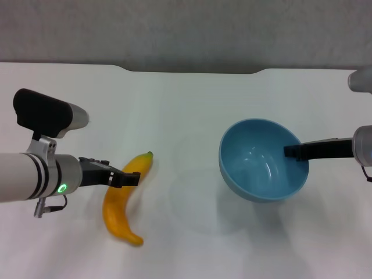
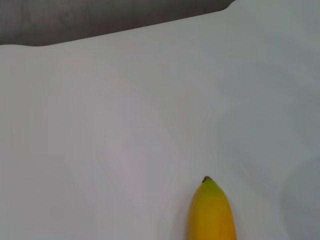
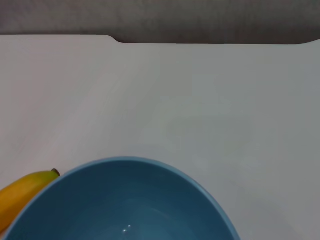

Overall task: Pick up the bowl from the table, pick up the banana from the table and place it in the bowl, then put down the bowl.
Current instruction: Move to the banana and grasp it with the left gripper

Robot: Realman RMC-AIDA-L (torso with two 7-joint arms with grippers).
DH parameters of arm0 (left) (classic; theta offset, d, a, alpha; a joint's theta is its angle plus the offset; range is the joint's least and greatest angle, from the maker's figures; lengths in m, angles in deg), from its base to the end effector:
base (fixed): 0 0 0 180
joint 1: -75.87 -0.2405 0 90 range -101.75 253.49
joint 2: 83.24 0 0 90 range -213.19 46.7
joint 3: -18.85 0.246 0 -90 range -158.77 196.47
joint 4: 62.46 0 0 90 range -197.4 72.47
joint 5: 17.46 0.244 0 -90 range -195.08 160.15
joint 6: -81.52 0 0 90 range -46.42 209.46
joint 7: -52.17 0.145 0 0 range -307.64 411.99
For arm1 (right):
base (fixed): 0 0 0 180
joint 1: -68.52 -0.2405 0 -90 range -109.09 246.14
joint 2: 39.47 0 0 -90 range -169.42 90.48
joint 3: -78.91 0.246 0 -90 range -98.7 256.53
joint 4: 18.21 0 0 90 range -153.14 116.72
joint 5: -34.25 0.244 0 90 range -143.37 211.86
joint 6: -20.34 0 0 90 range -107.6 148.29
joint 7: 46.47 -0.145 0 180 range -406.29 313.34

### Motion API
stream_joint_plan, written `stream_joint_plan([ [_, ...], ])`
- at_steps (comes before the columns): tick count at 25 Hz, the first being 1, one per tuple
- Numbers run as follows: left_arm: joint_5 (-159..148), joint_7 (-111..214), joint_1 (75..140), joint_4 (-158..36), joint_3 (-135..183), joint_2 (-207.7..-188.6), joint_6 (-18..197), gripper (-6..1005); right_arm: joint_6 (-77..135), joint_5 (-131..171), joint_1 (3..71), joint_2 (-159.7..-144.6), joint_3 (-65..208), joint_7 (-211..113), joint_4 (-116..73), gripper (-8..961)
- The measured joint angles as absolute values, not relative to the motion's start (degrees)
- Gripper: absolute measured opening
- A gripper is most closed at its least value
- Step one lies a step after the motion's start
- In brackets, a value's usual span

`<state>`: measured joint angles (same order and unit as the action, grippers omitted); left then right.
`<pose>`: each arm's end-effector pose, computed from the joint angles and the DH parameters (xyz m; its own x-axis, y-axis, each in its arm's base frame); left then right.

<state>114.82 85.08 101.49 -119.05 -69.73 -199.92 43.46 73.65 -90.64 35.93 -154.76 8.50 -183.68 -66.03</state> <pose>-0.2539 0.4147 -0.0460 0.6884 0.6691 0.2799 0.6775 -0.4556 -0.5774 0.2670 0.4327 -0.0010 0.5487 -0.7550 -0.3590 -0.8185 -0.3974 -0.4149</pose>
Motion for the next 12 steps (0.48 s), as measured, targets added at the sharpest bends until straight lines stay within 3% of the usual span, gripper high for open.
stream_joint_plan([
  [12,116.2,83.34,104.03,-112.7,-67.02,-200.13,46.94,891,73.7,-89.77,35.93,-154.78,7.26,-184.02,-67.48,25],
])
